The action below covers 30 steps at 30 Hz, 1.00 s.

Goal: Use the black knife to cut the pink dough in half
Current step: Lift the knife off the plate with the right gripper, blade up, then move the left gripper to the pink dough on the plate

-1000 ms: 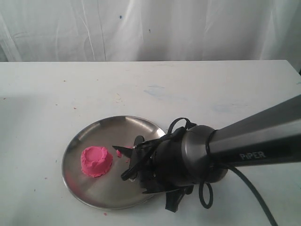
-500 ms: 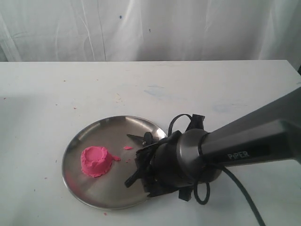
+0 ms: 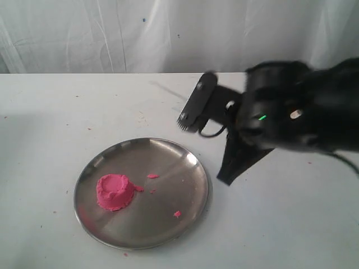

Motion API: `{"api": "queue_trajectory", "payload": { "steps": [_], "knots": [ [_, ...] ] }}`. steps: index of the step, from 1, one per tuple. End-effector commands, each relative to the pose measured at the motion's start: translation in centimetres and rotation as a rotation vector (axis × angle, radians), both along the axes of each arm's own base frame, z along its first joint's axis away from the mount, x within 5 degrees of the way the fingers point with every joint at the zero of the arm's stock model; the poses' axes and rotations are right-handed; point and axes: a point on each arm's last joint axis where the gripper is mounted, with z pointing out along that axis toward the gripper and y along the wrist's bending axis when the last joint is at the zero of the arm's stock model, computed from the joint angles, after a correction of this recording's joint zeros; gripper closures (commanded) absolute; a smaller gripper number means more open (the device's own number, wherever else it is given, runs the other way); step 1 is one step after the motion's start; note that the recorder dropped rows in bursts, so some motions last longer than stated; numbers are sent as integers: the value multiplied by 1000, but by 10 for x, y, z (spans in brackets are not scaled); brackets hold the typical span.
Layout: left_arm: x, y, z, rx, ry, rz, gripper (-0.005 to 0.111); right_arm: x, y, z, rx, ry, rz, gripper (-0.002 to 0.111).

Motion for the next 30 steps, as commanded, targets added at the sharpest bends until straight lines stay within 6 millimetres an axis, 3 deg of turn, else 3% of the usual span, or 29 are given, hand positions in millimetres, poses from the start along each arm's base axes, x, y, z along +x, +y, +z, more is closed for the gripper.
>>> {"api": "queue_trajectory", "payload": {
  "steps": [1, 4, 7, 11, 14, 22, 30],
  "knots": [
    [0, 0, 0, 6, -7, -2, 98, 3, -43, 43, 251, -41, -30, 108],
    [0, 0, 0, 6, -7, -2, 98, 3, -64, 50, 428, 57, -52, 108],
    [0, 0, 0, 6, -7, -2, 98, 11, -77, 43, 588, 199, -66, 108],
    [0, 0, 0, 6, -7, -2, 98, 14, -77, 22, 790, 538, 42, 108],
    [0, 0, 2, 7, -20, -1, 98, 9, -65, 10, 925, 798, 190, 108],
    [4, 1, 23, -279, -261, 63, 98, 8, -58, 1, 980, 859, 195, 108],
    [-8, 12, 73, -520, -853, 79, 98, 4, -60, -7, 1020, 793, 129, 108]
  ]
}}
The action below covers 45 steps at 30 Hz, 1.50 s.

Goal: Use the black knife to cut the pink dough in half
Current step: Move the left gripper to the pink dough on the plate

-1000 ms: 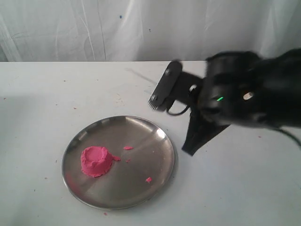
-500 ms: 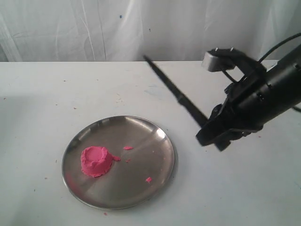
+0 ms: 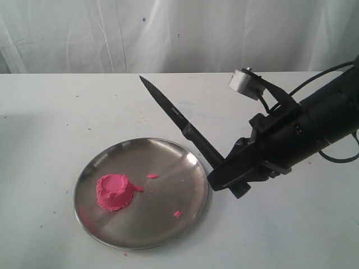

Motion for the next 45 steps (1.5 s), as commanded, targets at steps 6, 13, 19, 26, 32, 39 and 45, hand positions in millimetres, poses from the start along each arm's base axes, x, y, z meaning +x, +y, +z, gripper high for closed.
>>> {"api": "queue_trajectory", "payload": {
  "steps": [6, 13, 19, 26, 32, 39, 45],
  "knots": [
    [-39, 10, 62, -185, -754, 19, 98, -1, 0, -8, 39, -3, -130, 108],
    [-76, 3, 153, -157, -855, -58, 98, -1, 2, -5, 85, 14, -155, 108],
    [-4, -2, 182, 347, -256, 101, 98, -1, 2, -5, 88, 18, -156, 108],
    [138, 3, 96, 409, 458, -35, 98, -1, 2, -6, 81, 16, -151, 108],
    [147, -9, 28, 195, 1029, -223, 102, -1, 2, -6, 81, 19, -146, 108],
    [139, -97, 1, 1005, 910, -883, 107, -11, 12, -13, -111, -14, -40, 108],
    [164, -102, -10, 932, 961, -830, 107, -10, 18, -19, -440, -141, -56, 108]
  ]
}}
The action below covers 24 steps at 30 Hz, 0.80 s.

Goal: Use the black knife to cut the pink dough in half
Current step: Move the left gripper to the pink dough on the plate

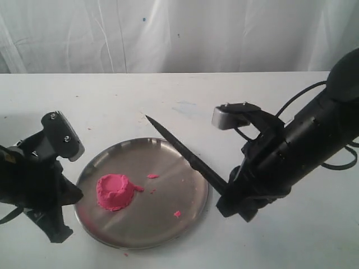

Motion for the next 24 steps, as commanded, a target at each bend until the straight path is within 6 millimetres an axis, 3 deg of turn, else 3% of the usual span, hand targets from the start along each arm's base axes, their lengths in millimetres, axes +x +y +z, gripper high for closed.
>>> {"api": "queue_trajectory", "payload": {
  "steps": [1, 9, 24],
  "knots": [
    [15, -5, 0, -8, 1, 16, 107, 3, 5, 5, -166, -118, 6, 108],
    [41, 3, -38, 67, 25, 47, 107, 14, 7, 13, -256, -242, -52, 108],
    [61, -4, -63, 105, 114, 13, 107, 17, 7, 14, -243, -248, -110, 108]
  ]
}}
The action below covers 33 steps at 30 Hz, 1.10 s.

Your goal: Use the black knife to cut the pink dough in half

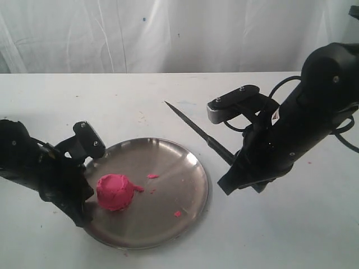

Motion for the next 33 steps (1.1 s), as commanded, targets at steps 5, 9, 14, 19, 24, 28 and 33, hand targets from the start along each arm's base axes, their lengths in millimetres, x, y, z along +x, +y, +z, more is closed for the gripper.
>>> {"api": "queue_trajectory", "payload": {
  "steps": [5, 9, 14, 19, 24, 28, 33],
  "knots": [
    [4, -7, -5, -14, 38, -3, 107, 0, 1, 5, 18, -10, -11, 108],
    [3, -21, 0, -33, 42, -34, 107, 0, 1, 5, 21, -9, -13, 108],
    [2, -43, 0, -54, 67, -83, 107, 0, 1, 5, 22, -10, -13, 108],
    [8, -41, 9, -57, 23, -83, 107, 0, 1, 5, 20, -13, -3, 108],
    [6, -38, 30, -43, -59, -120, 107, 0, 1, 2, 10, 2, -1, 108],
    [-2, -33, 63, -47, -174, -153, 107, 3, 3, -7, -5, 30, -2, 108],
    [-12, -26, 102, -49, -352, -178, 107, 3, 17, -17, -41, 107, 63, 108]
  ]
}}
